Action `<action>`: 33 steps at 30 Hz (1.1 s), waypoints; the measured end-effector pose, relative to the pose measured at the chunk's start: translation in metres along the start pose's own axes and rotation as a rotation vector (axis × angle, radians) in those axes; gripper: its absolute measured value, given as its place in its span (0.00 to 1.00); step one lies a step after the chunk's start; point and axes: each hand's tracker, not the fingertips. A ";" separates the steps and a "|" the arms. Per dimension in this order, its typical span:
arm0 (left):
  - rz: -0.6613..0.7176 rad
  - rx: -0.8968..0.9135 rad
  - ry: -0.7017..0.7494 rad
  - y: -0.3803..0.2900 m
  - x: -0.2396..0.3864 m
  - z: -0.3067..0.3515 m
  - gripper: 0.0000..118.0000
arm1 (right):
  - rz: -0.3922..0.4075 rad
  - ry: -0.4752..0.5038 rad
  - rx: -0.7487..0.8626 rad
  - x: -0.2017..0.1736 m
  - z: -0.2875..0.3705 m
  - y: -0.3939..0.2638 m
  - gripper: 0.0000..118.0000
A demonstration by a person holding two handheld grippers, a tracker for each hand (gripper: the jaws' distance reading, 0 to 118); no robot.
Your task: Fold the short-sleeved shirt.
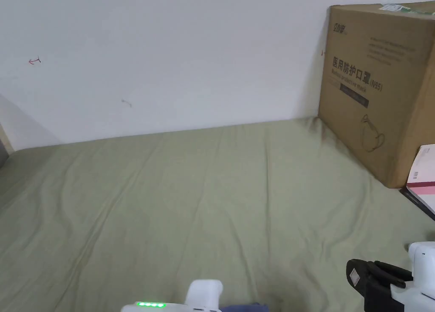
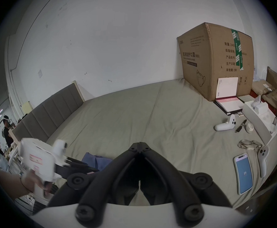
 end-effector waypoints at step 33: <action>-0.143 1.050 0.582 -0.009 -0.001 0.209 0.02 | 0.247 -0.175 0.524 -0.073 0.023 0.045 0.00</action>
